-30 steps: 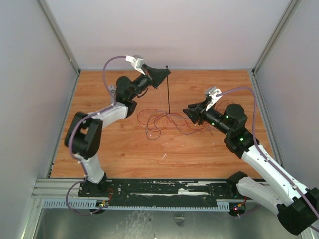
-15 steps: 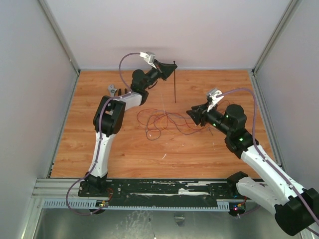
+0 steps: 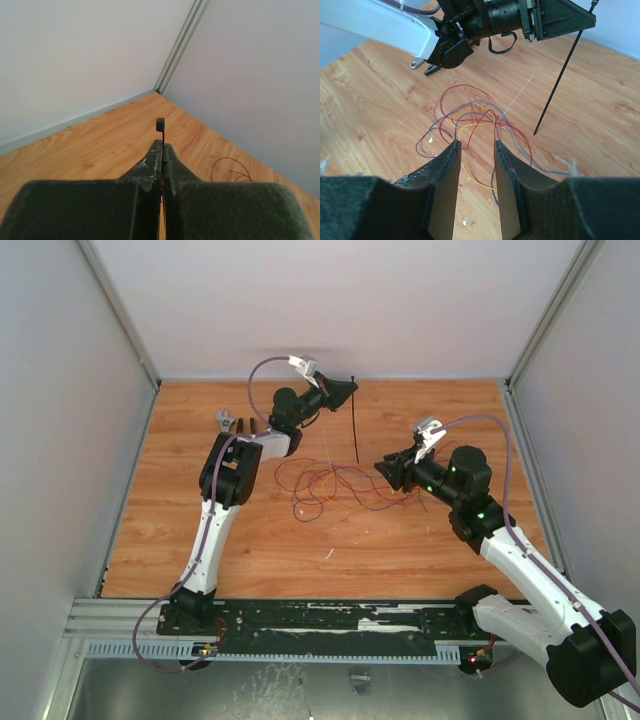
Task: Zip-tie the wires
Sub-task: Tie the cable at the center of the board.
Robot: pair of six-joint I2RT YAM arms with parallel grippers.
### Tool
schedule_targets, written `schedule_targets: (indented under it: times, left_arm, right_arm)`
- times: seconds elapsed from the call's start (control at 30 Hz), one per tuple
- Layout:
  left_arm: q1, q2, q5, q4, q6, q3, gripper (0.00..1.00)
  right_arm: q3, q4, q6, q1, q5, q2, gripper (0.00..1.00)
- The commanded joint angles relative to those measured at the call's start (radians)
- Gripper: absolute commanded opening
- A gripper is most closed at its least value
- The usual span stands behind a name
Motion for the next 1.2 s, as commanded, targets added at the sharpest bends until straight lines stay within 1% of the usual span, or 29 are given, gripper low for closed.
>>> schedule_targets:
  times: [0.0,0.33,0.53,0.73,0.8,0.87,0.9,0.93,1.0,1.03,1.1,1.17]
  left_arm:
    - [0.001,-0.023,0.029,0.074,-0.016,-0.056,0.00]
    - [-0.025,-0.082,0.086,0.156,-0.014,-0.182,0.00]
    - [-0.047,-0.107,0.100,0.178,-0.008,-0.235,0.00]
    - [-0.069,-0.149,0.098,0.201,-0.005,-0.302,0.00]
    - [-0.077,-0.169,0.091,0.201,0.010,-0.329,0.00]
    - [-0.083,-0.185,0.085,0.201,0.018,-0.354,0.00]
    - [-0.086,-0.190,0.082,0.201,0.022,-0.368,0.00]
    - [-0.088,-0.194,0.079,0.204,0.023,-0.379,0.00]
    - [-0.090,-0.202,0.073,0.215,0.025,-0.398,0.00]
    - [-0.090,-0.204,0.070,0.221,0.021,-0.408,0.00]
    - [-0.092,-0.210,0.062,0.235,0.019,-0.428,0.00]
    - [-0.094,-0.216,0.053,0.246,0.020,-0.446,0.00]
  right_arm:
    - [-0.011,0.039,0.004,-0.011,-0.016,-0.001,0.33]
    - [-0.014,0.048,0.011,-0.014,-0.029,0.004,0.33]
    - [-0.025,0.047,0.025,-0.014,-0.004,0.004,0.34]
    - [-0.035,-0.010,0.091,-0.014,0.052,0.027,0.35]
    - [-0.044,-0.027,0.133,-0.016,0.065,0.035,0.38]
    - [-0.047,-0.057,0.179,-0.017,0.070,0.053,0.42]
    - [-0.047,-0.070,0.204,-0.017,0.071,0.064,0.47]
    - [-0.046,-0.084,0.228,-0.017,0.070,0.077,0.53]
    - [-0.049,-0.104,0.274,-0.019,0.045,0.102,0.69]
    - [-0.055,-0.109,0.294,-0.018,0.033,0.112,0.76]
    - [-0.081,-0.106,0.334,-0.018,0.013,0.124,0.83]
    - [-0.119,-0.089,0.358,-0.016,-0.007,0.138,0.86]
